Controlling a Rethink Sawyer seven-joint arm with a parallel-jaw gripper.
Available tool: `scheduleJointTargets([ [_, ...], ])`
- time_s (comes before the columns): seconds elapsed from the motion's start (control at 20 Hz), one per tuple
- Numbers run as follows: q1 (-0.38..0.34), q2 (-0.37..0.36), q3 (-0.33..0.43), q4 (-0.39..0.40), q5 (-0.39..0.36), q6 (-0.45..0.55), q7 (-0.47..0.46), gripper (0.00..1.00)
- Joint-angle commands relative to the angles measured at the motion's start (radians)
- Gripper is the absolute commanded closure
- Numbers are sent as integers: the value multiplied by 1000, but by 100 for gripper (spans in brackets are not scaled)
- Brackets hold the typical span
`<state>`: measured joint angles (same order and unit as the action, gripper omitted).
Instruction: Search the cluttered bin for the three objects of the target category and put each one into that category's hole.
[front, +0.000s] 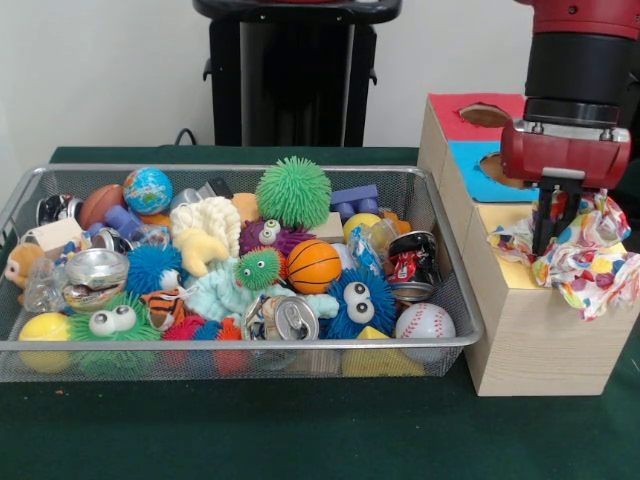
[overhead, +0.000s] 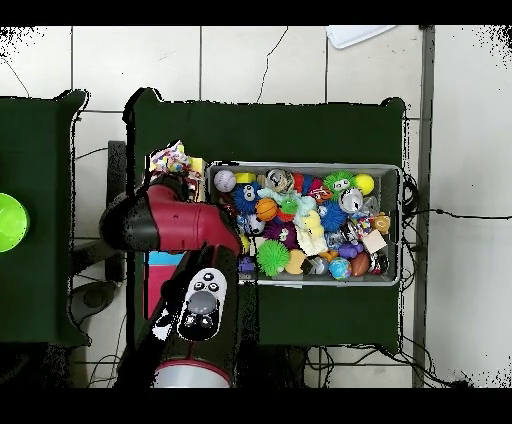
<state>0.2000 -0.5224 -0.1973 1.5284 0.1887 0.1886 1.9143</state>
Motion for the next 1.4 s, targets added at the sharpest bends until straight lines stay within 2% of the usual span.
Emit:
scheduleJointTargets([
  [0.05, -80, 124, 106, 155, -18, 98, 113, 100],
  [0.4, -95, 91, 124, 178, -20, 231, 84, 100],
  [0.7, -100, 96, 125, 164, -33, 297, 63, 100],
  [1.4, -98, 82, 138, 187, -25, 301, 86, 100],
])
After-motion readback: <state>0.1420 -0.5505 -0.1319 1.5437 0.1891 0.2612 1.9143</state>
